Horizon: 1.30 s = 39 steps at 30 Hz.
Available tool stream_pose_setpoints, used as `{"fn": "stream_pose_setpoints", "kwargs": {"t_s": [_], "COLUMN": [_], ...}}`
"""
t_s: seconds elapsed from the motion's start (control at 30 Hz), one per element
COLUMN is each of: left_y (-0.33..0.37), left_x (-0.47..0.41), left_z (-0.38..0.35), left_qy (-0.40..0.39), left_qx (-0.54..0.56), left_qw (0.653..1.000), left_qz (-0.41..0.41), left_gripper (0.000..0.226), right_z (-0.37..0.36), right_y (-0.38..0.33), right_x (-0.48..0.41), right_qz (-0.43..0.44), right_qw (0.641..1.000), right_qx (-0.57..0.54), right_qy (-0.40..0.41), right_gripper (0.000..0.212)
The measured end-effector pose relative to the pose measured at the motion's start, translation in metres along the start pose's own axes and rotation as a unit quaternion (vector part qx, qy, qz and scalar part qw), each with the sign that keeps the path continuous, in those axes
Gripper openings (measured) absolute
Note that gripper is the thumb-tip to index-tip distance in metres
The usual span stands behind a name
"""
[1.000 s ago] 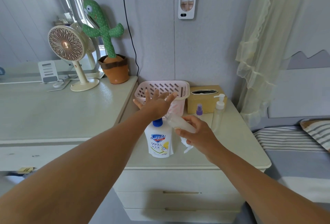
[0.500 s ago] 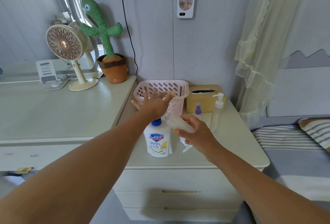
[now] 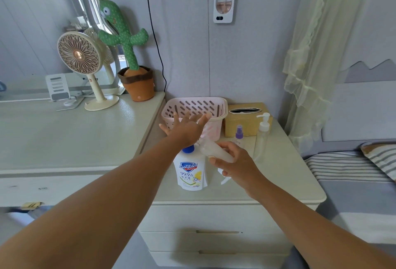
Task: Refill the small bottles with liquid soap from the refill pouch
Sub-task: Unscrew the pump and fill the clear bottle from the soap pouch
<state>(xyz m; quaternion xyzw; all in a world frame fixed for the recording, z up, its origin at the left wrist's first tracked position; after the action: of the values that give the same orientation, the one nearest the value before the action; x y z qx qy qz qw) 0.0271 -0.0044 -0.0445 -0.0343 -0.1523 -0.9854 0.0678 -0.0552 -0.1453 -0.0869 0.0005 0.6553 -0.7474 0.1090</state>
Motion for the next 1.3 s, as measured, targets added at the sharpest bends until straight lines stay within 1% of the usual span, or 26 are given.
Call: {"fn": "stream_pose_setpoints", "kwargs": {"t_s": [0.17,0.3,0.4,0.6,0.7,0.77,0.8,0.83,0.9,0.93,0.97,1.07,1.17,1.3], "left_y": [0.006,0.0,-0.004,0.0,0.001,0.0,0.0,0.0,-0.002,-0.005,-0.007,-0.005,-0.005,-0.006], "left_x": [0.001,-0.002,-0.001,-0.006,-0.006,-0.004,-0.004,-0.005,-0.011,-0.013,-0.014,-0.013,-0.014,-0.016], "left_z": [0.012,0.006,-0.002,0.01,0.013,0.014,0.013,0.012,0.011,0.01,0.009,0.009,0.008,0.006], "left_qy": [-0.001,0.01,0.013,0.026,0.033,0.038,0.04,0.037,0.033,0.029,0.024,0.019,0.018,0.019], "left_qx": [-0.022,0.023,0.015,0.025,0.036,0.04,0.044,0.058,0.113,0.134,0.148,0.157,0.148,0.144], "left_qw": [1.0,1.0,1.0,0.999,0.999,0.998,0.998,0.998,0.993,0.99,0.989,0.987,0.989,0.989], "left_qz": [-0.01,-0.008,0.0,0.002,-0.01,-0.004,-0.003,-0.009,-0.02,-0.018,-0.012,-0.015,-0.017,-0.02], "left_gripper": [0.064,0.066,0.068,0.067,0.072,0.07,0.072,0.08,0.107,0.116,0.117,0.113,0.117,0.115], "right_z": [-0.002,-0.003,-0.004,-0.002,-0.007,-0.01,-0.011,-0.011,-0.01,-0.008,-0.005,-0.001,-0.002,-0.004], "right_y": [-0.006,-0.004,0.001,0.002,-0.001,-0.004,-0.005,-0.004,0.0,0.003,0.005,0.01,0.011,0.007], "right_x": [-0.003,-0.002,0.0,0.0,0.001,0.003,0.003,0.003,0.003,0.003,0.003,0.003,0.001,-0.001], "right_qz": [0.007,0.008,0.001,-0.015,-0.009,-0.001,0.002,0.001,-0.007,-0.01,-0.013,-0.016,-0.016,-0.01], "right_qw": [1.0,1.0,1.0,1.0,1.0,0.999,0.999,0.999,0.999,0.999,0.999,0.997,0.997,0.998], "right_qx": [-0.006,-0.003,-0.007,-0.022,-0.025,-0.03,-0.028,-0.028,-0.038,-0.046,-0.053,-0.071,-0.081,-0.068], "right_qy": [-0.002,-0.001,-0.004,-0.003,-0.013,-0.017,-0.019,-0.021,-0.017,-0.01,-0.002,0.012,0.013,0.006], "right_gripper": [0.031,0.035,0.037,0.033,0.038,0.041,0.041,0.041,0.039,0.037,0.035,0.034,0.035,0.034]}}
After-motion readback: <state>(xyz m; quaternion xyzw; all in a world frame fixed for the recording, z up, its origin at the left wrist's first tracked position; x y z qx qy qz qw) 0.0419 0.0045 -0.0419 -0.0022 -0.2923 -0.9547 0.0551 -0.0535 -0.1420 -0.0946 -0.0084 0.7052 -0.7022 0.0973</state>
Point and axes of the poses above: each hand's wrist, its own x-axis away from the middle knuckle, its own z-axis out of the back of the hand, y = z × x, the point moved 10 cm from there along -x, towards the middle knuckle, and after that the axes turned 7 degrees about z, right-handed, at the moved point
